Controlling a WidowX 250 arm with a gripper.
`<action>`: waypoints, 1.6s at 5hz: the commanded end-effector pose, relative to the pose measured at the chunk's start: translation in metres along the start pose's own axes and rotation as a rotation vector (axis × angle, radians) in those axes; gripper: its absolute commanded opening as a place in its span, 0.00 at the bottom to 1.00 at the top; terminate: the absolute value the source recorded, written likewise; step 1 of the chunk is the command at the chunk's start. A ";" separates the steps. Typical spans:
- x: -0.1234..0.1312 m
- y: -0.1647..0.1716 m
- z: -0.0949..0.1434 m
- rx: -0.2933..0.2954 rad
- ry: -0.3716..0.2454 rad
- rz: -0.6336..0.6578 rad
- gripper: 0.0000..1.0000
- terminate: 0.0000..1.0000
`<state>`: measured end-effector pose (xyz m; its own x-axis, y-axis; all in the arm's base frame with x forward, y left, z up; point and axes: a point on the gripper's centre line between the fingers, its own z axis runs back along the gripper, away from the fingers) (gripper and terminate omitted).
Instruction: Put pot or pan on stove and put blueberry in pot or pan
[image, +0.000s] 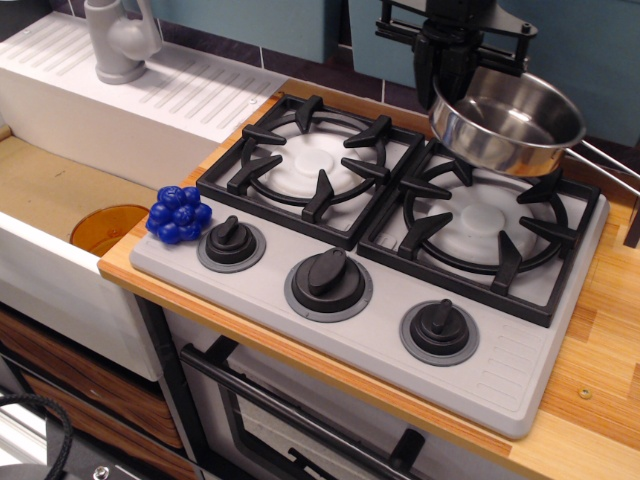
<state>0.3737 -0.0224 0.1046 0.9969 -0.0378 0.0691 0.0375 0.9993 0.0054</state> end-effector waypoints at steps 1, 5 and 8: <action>0.001 0.039 0.017 0.003 -0.061 -0.052 0.00 0.00; 0.005 0.095 0.003 -0.026 -0.087 -0.143 0.00 0.00; 0.007 0.130 -0.010 -0.045 -0.100 -0.192 0.00 0.00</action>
<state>0.3771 0.1047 0.0763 0.9680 -0.2232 0.1151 0.2298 0.9720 -0.0480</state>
